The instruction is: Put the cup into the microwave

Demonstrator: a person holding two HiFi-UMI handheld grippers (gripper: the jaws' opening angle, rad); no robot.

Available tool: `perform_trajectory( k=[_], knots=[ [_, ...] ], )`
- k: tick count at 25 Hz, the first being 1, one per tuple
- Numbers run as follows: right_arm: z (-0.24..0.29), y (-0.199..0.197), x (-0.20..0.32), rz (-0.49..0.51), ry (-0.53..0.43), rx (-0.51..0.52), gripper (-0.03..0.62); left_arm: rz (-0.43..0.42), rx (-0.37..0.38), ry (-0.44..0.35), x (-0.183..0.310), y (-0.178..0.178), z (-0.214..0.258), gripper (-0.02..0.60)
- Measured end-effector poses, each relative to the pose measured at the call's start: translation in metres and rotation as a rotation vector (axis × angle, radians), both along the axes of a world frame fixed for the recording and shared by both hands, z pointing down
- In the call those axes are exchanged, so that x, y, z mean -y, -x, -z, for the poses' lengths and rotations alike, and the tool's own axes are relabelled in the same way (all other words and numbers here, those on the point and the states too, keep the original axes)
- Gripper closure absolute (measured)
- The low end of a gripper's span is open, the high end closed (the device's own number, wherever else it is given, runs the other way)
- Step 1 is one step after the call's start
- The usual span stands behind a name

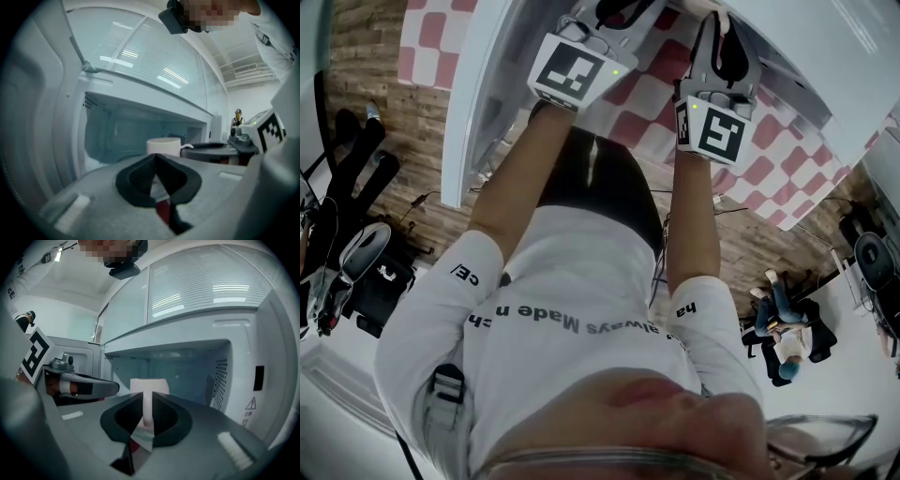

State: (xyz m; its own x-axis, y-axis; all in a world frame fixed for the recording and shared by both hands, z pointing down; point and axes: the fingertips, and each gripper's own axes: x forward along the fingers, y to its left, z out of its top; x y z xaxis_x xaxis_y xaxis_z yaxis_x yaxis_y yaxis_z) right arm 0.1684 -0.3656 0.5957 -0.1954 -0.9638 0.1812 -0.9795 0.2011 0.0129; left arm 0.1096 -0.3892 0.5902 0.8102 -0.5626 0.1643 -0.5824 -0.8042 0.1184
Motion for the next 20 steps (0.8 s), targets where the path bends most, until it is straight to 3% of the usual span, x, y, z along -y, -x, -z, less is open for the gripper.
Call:
perform_trajectory(
  k=[20],
  knots=[
    [-0.019,-0.003,0.034,-0.008,-0.004,0.025,0.556,0.030,0.005,0.016,0.020,0.003,-0.019,0.578]
  ],
)
